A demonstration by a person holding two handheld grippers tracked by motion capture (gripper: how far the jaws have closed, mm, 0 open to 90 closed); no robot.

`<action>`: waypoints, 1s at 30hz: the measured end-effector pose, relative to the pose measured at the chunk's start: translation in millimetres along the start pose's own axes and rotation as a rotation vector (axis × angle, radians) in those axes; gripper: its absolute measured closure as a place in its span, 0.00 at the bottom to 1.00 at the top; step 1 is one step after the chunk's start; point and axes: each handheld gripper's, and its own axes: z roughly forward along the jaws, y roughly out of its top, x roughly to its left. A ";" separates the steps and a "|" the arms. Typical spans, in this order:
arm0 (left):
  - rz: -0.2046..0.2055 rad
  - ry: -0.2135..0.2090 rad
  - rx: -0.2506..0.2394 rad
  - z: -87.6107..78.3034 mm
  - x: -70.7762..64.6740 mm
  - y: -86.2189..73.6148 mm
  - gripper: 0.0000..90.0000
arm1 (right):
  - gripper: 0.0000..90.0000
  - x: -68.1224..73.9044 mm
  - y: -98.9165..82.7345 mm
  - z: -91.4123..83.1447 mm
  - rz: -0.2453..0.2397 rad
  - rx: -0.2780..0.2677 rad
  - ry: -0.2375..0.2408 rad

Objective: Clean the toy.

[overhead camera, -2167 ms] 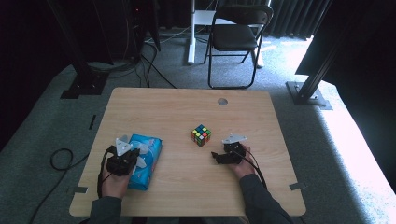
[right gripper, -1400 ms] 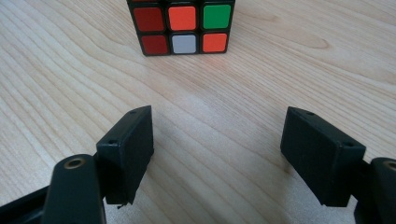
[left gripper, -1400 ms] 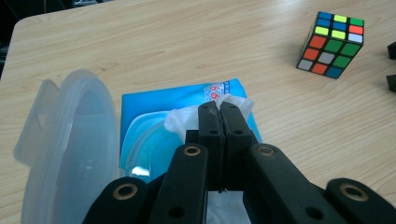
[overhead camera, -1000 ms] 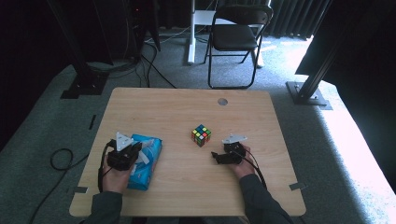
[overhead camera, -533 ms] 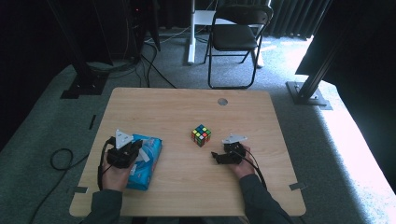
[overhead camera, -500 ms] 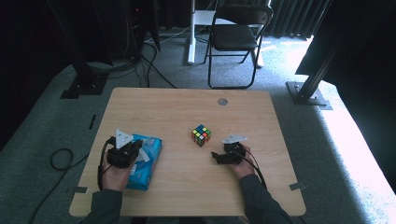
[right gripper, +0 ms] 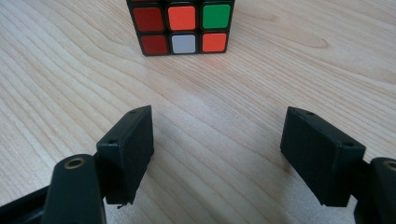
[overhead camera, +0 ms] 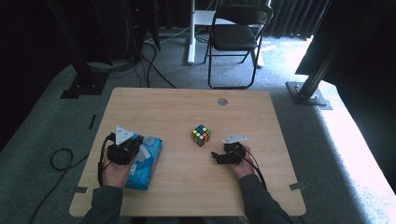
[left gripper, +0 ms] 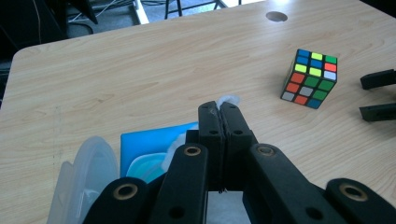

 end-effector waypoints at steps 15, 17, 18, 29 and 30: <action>0.001 -0.033 0.006 3.3 0.2 9.9 0.99 | 0.26 0.3 0.2 0.3 0.010 0.003 -0.010; 0.004 -0.034 0.005 4.3 -0.6 11.7 0.99 | 0.26 0.2 0.2 0.4 0.010 0.003 -0.010; 0.006 -0.034 0.006 4.6 -0.8 12.3 0.99 | 0.26 0.2 0.2 0.4 0.010 0.003 -0.010; 0.018 -0.074 0.000 11.9 -9.4 22.7 0.99 | 0.26 0.2 0.2 0.3 0.010 0.003 -0.010; 0.015 -0.080 -0.004 12.5 -10.1 23.4 0.99 | 0.26 0.2 0.2 0.4 0.009 0.003 -0.010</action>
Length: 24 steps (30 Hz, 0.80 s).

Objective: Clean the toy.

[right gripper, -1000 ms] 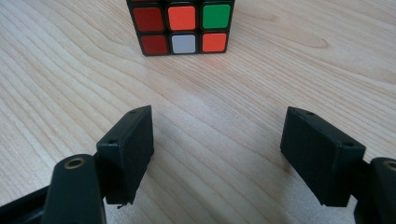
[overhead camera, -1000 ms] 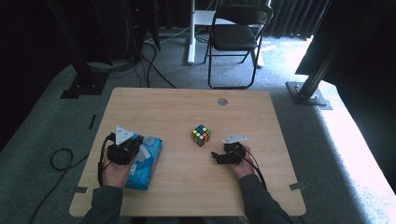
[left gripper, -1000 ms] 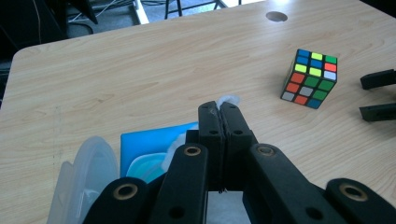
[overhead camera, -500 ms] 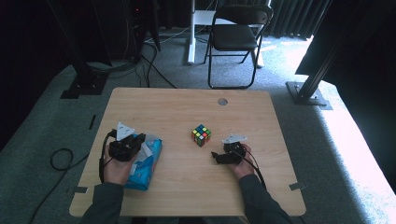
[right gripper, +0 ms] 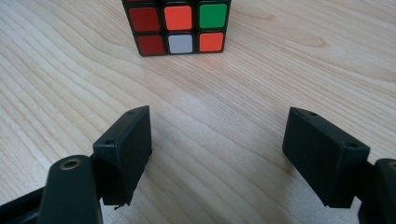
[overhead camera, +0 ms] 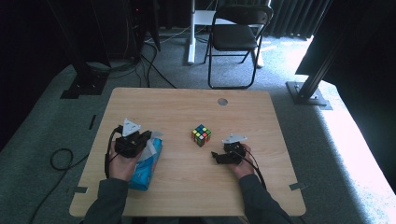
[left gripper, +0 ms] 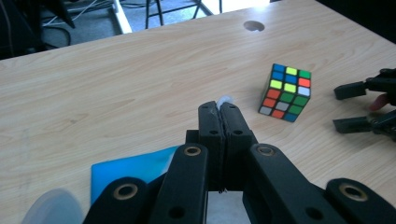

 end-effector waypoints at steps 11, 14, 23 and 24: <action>0.002 -0.055 -0.017 5.9 -9.3 12.0 0.99 | 0.26 0.1 0.0 0.0 0.001 0.001 0.000; 0.009 -0.062 -0.017 9.5 -12.2 16.1 0.99 | 0.26 0.0 0.0 0.0 0.001 0.000 0.000; 0.018 -0.112 -0.034 19.5 -21.9 27.1 0.99 | 0.26 0.0 0.0 0.0 0.000 0.000 0.000; 0.025 -0.116 -0.037 20.9 -24.2 29.4 0.99 | 0.26 0.0 0.0 -0.1 0.000 0.001 0.000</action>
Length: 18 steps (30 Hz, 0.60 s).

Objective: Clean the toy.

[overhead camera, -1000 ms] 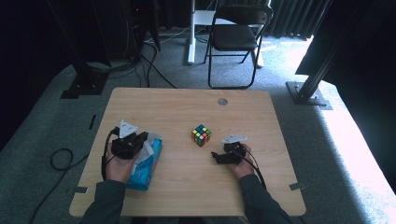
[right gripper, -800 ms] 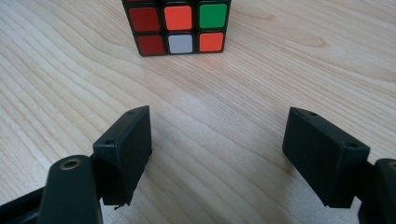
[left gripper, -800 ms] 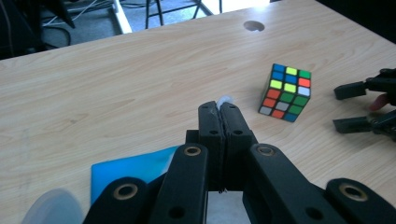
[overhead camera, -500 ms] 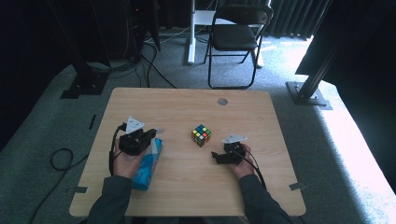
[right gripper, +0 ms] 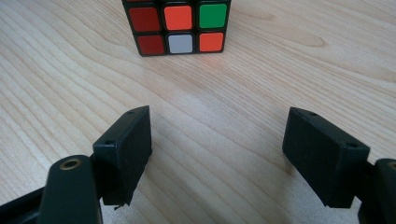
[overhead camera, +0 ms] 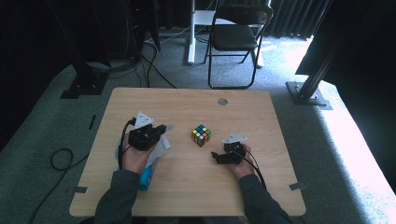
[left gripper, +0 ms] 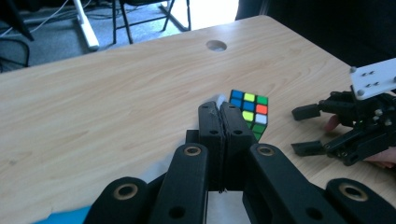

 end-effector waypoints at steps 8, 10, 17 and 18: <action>0.023 -0.047 0.000 17.7 -14.4 11.7 0.99 | 0.26 0.0 0.1 -0.1 0.001 0.002 0.001; 0.026 -0.058 0.002 22.0 -17.2 13.4 0.99 | 0.26 0.0 0.1 -0.1 0.001 0.001 0.000; 0.027 -0.062 0.030 35.0 -21.2 10.4 0.99 | 0.26 0.0 0.1 -0.1 0.001 0.001 0.000; 0.025 -0.055 0.042 37.2 -19.9 7.9 0.99 | 0.26 0.0 0.1 -0.1 0.001 0.001 0.000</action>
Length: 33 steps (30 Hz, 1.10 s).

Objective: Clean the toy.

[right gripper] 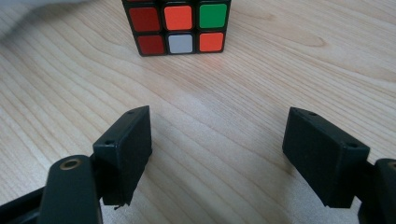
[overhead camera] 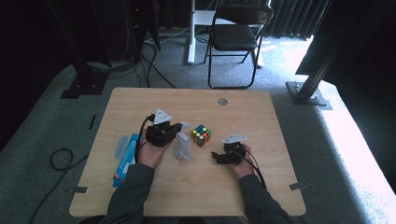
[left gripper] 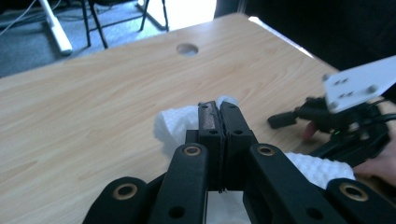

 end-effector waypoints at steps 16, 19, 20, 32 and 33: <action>-0.036 0.052 0.180 37.7 -6.6 -53.5 0.96 | 0.26 0.1 -0.1 0.2 0.001 -0.002 0.000; -0.041 0.060 0.210 45.5 -8.5 -62.9 0.93 | 0.26 0.1 -0.1 0.1 0.001 -0.001 0.000; -0.042 0.067 0.219 47.6 -9.2 -65.4 0.92 | 0.26 0.1 -0.1 0.2 0.001 -0.002 0.000; -0.055 0.143 0.277 69.9 -14.8 -92.1 0.55 | 0.26 0.1 0.0 0.2 0.001 -0.002 0.000; -0.055 0.143 0.277 69.9 -14.8 -92.1 0.52 | 0.26 0.1 0.0 0.2 0.001 -0.002 0.000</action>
